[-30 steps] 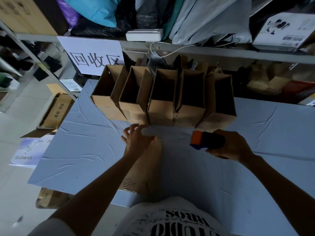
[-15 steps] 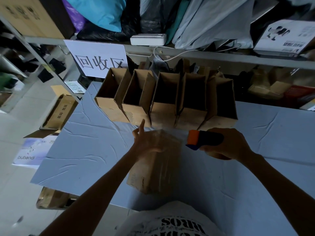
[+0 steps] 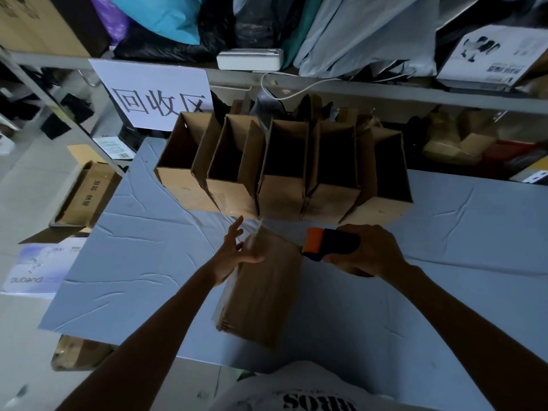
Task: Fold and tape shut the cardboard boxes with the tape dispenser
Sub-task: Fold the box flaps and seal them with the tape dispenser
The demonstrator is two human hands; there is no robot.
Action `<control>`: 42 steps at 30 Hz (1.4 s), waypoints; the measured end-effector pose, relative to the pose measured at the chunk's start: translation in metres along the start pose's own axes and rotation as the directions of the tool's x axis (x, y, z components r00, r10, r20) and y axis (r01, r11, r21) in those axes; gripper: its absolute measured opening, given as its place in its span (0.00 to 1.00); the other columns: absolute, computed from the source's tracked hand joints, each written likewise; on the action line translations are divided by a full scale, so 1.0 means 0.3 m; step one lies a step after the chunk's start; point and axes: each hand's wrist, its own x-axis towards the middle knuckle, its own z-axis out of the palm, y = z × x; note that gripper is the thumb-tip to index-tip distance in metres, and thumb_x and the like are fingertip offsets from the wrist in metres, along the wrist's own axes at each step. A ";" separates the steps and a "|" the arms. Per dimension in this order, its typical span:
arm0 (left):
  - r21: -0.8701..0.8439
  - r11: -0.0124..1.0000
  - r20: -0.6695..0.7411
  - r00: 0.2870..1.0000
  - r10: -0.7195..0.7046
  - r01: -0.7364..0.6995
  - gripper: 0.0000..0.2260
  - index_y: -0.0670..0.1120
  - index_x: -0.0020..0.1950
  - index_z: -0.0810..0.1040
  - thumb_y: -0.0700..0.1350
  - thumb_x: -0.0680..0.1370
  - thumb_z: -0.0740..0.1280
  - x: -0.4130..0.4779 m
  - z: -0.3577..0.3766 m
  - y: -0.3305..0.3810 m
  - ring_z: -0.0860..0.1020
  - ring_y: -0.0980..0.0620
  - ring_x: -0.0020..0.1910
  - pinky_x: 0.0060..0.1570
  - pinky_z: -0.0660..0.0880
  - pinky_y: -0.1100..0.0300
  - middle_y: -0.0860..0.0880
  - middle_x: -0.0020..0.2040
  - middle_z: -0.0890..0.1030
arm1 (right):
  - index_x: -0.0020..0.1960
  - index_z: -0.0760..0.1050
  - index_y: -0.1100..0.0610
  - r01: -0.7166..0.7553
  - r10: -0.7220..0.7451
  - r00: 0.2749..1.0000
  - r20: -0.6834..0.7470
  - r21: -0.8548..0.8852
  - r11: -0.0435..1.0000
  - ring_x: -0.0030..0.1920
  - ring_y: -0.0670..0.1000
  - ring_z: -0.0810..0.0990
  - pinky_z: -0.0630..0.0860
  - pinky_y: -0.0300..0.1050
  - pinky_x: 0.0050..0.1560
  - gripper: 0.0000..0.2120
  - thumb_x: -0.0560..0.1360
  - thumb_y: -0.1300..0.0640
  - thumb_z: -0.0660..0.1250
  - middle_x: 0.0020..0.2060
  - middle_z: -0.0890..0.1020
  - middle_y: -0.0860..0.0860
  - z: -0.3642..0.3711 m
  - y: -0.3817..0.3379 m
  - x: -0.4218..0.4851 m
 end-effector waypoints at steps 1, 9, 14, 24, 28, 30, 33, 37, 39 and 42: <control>-0.017 1.000 -0.004 1.000 -0.022 0.022 0.43 0.55 0.77 0.53 0.32 0.70 0.71 -0.008 -0.018 0.001 0.57 0.41 0.74 0.71 0.61 0.45 0.44 0.76 0.56 | 0.46 0.75 0.44 0.002 -0.001 1.000 -0.019 0.012 1.000 0.35 0.42 0.72 0.58 0.30 0.33 0.23 0.60 0.30 0.72 0.31 0.71 0.38 0.004 -0.012 0.001; 0.637 0.766 -0.299 0.944 0.140 0.088 0.45 0.42 0.76 0.53 0.56 0.69 0.75 -0.070 0.098 0.020 0.64 0.40 0.71 0.68 0.64 0.46 0.39 0.73 0.62 | 0.47 0.75 0.45 0.036 -0.031 0.996 -0.089 0.059 0.998 0.36 0.44 0.72 0.63 0.37 0.37 0.22 0.61 0.32 0.72 0.34 0.73 0.41 0.025 -0.115 0.027; 0.850 0.485 -0.371 0.886 0.277 0.204 0.60 0.46 0.77 0.37 0.71 0.62 0.70 -0.061 0.163 -0.035 0.57 0.39 0.72 0.68 0.59 0.38 0.44 0.76 0.50 | 0.53 0.78 0.49 0.037 -0.030 0.997 -0.075 0.089 0.995 0.41 0.46 0.75 0.66 0.39 0.41 0.26 0.62 0.34 0.74 0.43 0.81 0.47 0.031 -0.141 0.023; 0.883 0.430 -0.338 0.892 0.301 0.190 0.61 0.53 0.74 0.36 0.72 0.57 0.71 -0.031 0.140 -0.051 0.61 0.39 0.66 0.59 0.67 0.38 0.49 0.70 0.52 | 0.58 0.76 0.48 0.029 -0.023 0.999 -0.034 0.177 0.984 0.45 0.44 0.77 0.70 0.38 0.42 0.30 0.62 0.34 0.73 0.43 0.78 0.42 0.030 -0.074 -0.052; 0.896 0.393 -0.331 0.903 0.276 0.208 0.62 0.51 0.75 0.35 0.72 0.57 0.72 -0.035 0.143 -0.042 0.61 0.39 0.67 0.60 0.68 0.37 0.47 0.72 0.54 | 0.57 0.77 0.49 0.035 -0.026 0.999 -0.047 0.207 0.978 0.43 0.46 0.78 0.72 0.40 0.42 0.28 0.63 0.36 0.74 0.42 0.79 0.44 0.026 -0.073 -0.069; 0.897 0.389 -0.327 0.907 0.266 0.209 0.62 0.51 0.75 0.35 0.72 0.58 0.72 -0.036 0.142 -0.036 0.61 0.38 0.68 0.60 0.68 0.36 0.47 0.73 0.54 | 0.54 0.77 0.48 0.042 -0.031 0.998 -0.055 0.210 0.977 0.41 0.46 0.78 0.72 0.39 0.39 0.25 0.63 0.36 0.74 0.39 0.78 0.43 0.023 -0.076 -0.080; 0.903 0.380 -0.307 0.920 0.242 0.201 0.62 0.50 0.76 0.34 0.71 0.58 0.72 -0.038 0.141 -0.025 0.60 0.38 0.69 0.62 0.67 0.36 0.47 0.74 0.53 | 0.52 0.76 0.46 0.051 -0.040 0.997 -0.058 0.204 0.978 0.37 0.42 0.76 0.68 0.33 0.35 0.23 0.63 0.36 0.74 0.37 0.77 0.41 0.018 -0.077 -0.095; 0.910 0.360 -0.299 0.927 0.227 0.206 0.62 0.50 0.76 0.34 0.71 0.59 0.72 -0.038 0.141 -0.019 0.61 0.39 0.68 0.62 0.67 0.37 0.46 0.74 0.55 | 0.47 0.74 0.45 0.073 -0.057 0.995 -0.079 0.219 0.973 0.35 0.41 0.76 0.70 0.33 0.33 0.19 0.63 0.37 0.74 0.34 0.76 0.39 0.023 -0.069 -0.116; 0.914 0.351 -0.291 0.931 0.221 0.203 0.62 0.50 0.76 0.34 0.71 0.59 0.72 -0.034 0.137 -0.014 0.61 0.38 0.68 0.62 0.67 0.37 0.46 0.74 0.55 | 0.47 0.73 0.43 0.050 -0.041 0.998 -0.048 0.189 0.981 0.35 0.42 0.77 0.74 0.37 0.36 0.18 0.63 0.36 0.73 0.34 0.76 0.39 0.022 -0.046 -0.126; 0.911 0.361 -0.288 0.933 0.215 0.198 0.62 0.50 0.76 0.34 0.70 0.59 0.73 -0.030 0.133 -0.011 0.61 0.38 0.68 0.62 0.67 0.36 0.45 0.74 0.56 | 0.49 0.75 0.44 -0.002 0.009 0.999 -0.035 0.187 0.982 0.38 0.43 0.78 0.79 0.44 0.42 0.22 0.62 0.33 0.72 0.35 0.77 0.39 0.015 0.006 -0.146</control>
